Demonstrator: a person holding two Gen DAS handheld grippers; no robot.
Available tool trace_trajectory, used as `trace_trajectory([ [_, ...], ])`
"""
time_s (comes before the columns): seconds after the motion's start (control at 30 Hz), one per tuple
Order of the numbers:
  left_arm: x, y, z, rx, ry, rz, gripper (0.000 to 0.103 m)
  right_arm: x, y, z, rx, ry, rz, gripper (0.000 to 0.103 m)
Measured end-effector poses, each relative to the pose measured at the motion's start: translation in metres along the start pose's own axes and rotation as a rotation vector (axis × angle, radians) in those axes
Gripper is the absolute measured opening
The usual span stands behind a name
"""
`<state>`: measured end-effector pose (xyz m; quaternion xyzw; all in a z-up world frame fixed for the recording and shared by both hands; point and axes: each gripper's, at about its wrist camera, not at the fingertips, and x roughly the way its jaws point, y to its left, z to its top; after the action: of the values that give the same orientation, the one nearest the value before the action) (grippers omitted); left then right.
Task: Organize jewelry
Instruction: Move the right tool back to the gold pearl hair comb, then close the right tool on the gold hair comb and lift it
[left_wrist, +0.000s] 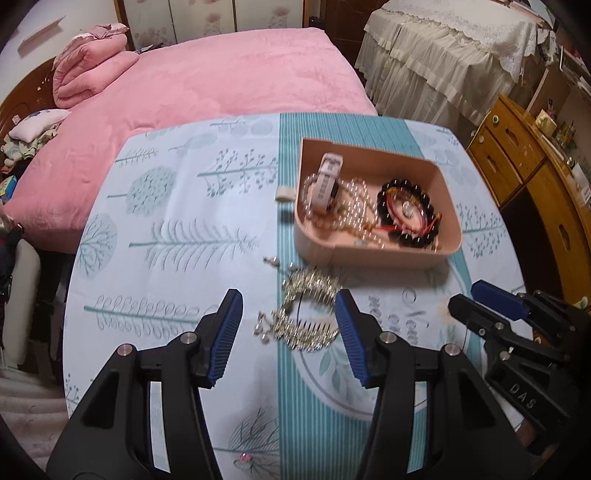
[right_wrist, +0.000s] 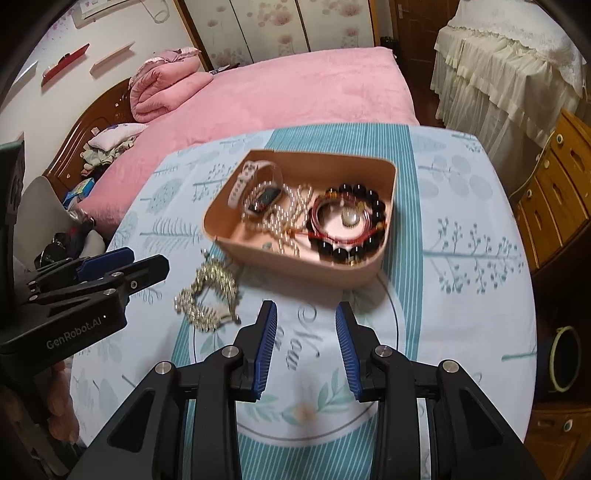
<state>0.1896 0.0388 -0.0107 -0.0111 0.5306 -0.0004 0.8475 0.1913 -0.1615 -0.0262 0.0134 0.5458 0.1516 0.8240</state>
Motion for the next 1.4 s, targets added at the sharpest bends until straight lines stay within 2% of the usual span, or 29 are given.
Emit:
trace_trajectory([
  [0.33, 0.004, 0.005, -0.03, 0.003, 0.042, 0.001, 0.049, 0.003, -0.002, -0.027, -0.001, 0.049, 0.022, 0.033],
  [0.57, 0.01, 0.018, -0.032, -0.036, 0.054, 0.0, 0.049, 0.011, 0.004, -0.033, -0.011, 0.073, 0.051, 0.033],
  [1.0, 0.031, 0.038, -0.031, -0.085, 0.105, -0.017, 0.049, 0.044, 0.04, -0.011, -0.09, 0.113, 0.117, 0.033],
  [1.4, 0.037, 0.059, -0.033, -0.114, 0.112, -0.031, 0.049, 0.088, 0.072, 0.02, -0.151, 0.126, 0.151, 0.033],
])
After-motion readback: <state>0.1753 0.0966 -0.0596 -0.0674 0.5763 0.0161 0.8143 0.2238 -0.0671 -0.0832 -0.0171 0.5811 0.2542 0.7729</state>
